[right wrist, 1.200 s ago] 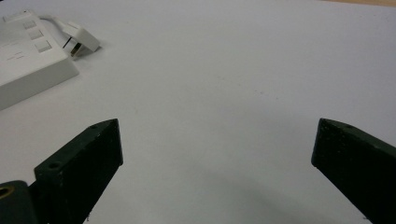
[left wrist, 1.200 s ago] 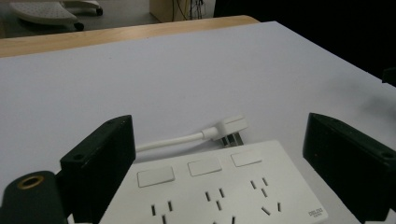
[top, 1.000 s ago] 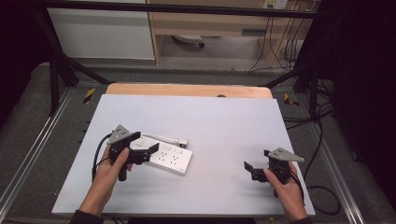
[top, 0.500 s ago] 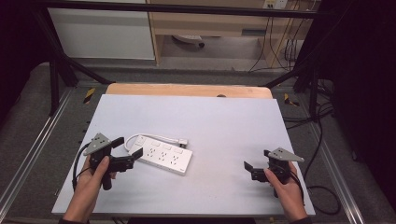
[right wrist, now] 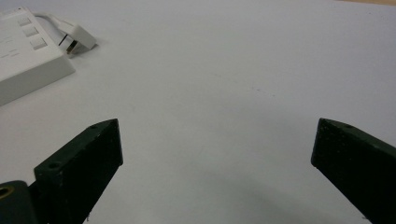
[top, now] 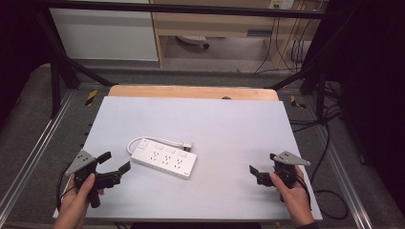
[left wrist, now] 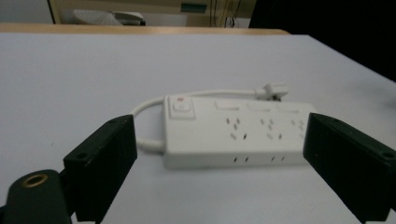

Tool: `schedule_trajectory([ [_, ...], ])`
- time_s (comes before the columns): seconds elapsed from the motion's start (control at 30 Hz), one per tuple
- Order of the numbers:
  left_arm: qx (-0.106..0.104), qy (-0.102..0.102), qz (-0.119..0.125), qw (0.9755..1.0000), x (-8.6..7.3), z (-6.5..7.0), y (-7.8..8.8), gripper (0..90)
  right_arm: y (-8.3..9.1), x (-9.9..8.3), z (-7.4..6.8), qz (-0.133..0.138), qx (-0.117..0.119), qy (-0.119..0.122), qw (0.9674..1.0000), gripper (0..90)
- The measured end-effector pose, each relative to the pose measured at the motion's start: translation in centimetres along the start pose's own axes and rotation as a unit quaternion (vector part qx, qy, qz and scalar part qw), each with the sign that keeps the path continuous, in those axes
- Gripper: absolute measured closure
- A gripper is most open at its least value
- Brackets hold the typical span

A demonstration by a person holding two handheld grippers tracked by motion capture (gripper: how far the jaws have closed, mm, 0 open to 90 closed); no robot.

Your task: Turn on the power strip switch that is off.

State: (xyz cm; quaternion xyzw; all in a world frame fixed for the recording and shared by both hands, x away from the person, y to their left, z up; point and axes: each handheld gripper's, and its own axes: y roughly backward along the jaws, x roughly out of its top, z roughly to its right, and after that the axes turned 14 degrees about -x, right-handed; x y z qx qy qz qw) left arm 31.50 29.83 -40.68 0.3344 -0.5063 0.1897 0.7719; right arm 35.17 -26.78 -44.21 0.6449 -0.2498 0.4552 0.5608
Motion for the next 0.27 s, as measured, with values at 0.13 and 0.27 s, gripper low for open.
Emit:
schedule_trajectory([
  [0.13,0.004,0.000,-0.031,0.9995,-1.8,0.0,0.6,10.2,-0.1,-0.1,0.1,-0.008,-0.009,0.000,0.9999,2.8],
  [0.27,0.004,0.001,-0.053,0.9986,-2.4,0.0,0.4,9.6,-1.1,-0.5,0.2,-0.044,-0.041,0.019,0.9980,2.9],
])
